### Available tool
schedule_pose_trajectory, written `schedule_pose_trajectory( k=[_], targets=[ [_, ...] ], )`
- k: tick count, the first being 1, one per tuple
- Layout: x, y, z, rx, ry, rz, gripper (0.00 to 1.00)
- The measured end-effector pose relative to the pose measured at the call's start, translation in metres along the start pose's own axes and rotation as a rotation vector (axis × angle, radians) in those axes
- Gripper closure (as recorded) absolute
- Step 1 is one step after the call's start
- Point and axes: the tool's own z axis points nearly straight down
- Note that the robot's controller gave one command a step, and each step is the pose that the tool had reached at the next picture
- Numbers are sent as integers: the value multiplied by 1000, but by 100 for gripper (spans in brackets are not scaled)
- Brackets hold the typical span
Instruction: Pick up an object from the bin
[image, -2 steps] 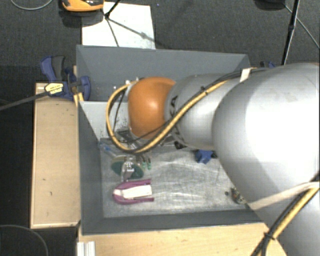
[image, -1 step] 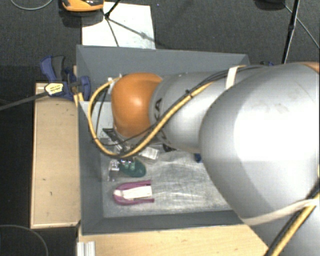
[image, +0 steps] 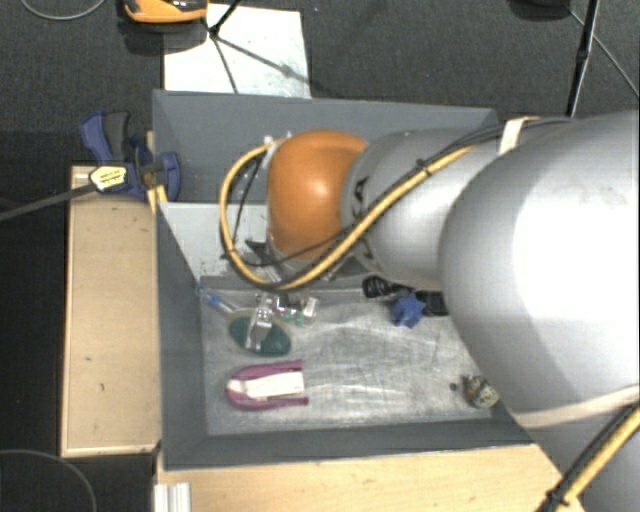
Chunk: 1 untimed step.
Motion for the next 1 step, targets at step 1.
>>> schedule_pose_trajectory(
  k=[1],
  targets=[
    [5,7,46,-1,2,101,0]
  ],
)
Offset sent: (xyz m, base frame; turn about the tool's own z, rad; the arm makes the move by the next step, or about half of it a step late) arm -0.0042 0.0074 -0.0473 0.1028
